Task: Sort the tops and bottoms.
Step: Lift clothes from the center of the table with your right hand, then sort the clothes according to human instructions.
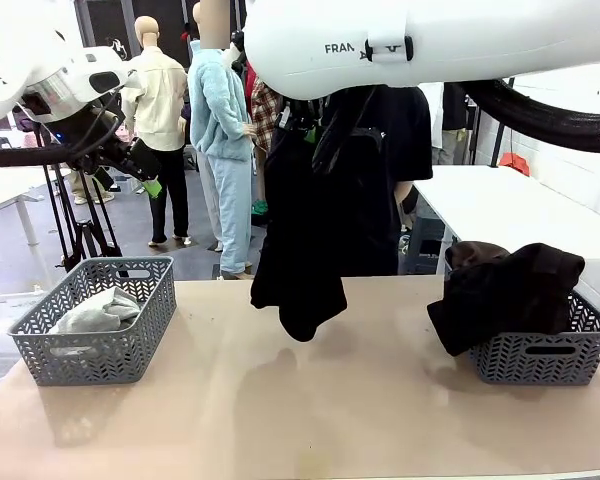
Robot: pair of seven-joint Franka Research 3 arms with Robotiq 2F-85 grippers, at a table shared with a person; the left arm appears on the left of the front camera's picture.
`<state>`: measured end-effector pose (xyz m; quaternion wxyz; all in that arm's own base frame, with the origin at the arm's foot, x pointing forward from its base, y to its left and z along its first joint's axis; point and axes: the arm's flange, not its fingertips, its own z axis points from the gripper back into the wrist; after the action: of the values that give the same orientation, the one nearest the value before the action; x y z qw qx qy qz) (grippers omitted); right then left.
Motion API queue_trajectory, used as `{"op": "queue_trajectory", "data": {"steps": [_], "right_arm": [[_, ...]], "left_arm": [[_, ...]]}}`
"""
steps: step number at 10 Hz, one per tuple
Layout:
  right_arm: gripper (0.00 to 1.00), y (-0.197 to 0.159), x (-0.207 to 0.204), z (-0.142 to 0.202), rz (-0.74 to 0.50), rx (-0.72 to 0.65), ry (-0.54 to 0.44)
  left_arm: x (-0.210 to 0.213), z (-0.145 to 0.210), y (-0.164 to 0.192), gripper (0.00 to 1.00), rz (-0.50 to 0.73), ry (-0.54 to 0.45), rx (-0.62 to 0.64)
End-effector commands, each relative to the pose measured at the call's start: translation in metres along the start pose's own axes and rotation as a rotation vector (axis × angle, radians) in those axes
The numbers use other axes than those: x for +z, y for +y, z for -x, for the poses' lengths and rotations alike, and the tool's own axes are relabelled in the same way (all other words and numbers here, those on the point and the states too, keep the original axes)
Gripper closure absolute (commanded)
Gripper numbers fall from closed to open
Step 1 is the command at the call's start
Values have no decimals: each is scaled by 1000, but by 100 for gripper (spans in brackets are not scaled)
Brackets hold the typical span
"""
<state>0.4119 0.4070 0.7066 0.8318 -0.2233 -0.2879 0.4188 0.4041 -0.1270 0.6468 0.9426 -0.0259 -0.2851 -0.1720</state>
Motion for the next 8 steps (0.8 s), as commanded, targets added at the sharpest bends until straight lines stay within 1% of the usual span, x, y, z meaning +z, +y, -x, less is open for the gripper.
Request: {"op": "queue_trajectory", "data": {"steps": [1,8], "right_arm": [[100,-1,2,0,2,-1,-4],[100,-1,2,0,2,-1,-4]], "left_arm": [[1,0,1,0,0,-1,1],[1,0,1,0,0,-1,1]]}}
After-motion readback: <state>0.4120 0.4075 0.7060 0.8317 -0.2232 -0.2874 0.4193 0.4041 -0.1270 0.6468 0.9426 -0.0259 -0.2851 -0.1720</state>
